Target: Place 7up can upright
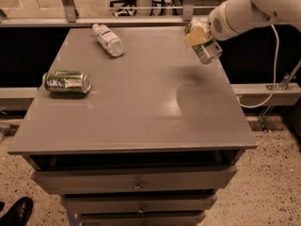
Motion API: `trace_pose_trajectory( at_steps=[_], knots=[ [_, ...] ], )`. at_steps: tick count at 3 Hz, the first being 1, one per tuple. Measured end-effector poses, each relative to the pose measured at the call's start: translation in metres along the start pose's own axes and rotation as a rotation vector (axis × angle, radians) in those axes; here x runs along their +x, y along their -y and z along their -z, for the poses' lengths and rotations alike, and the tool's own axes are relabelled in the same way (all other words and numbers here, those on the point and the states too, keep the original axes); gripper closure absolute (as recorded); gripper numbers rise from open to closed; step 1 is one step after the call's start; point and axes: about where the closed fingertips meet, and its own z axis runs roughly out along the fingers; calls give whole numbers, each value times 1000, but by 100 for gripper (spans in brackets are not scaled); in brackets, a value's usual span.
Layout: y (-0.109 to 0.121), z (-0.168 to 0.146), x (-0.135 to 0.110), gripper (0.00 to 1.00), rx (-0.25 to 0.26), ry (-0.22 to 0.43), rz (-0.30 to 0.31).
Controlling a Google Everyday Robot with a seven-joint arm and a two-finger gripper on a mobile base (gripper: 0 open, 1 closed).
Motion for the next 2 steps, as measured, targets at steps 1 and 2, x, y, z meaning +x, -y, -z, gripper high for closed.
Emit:
trace_pose_trajectory(
  at_steps=[1, 2],
  knots=[
    [-3, 20, -13, 100, -73, 222, -21],
    [12, 36, -7, 100, -134, 410, -88]
  ],
)
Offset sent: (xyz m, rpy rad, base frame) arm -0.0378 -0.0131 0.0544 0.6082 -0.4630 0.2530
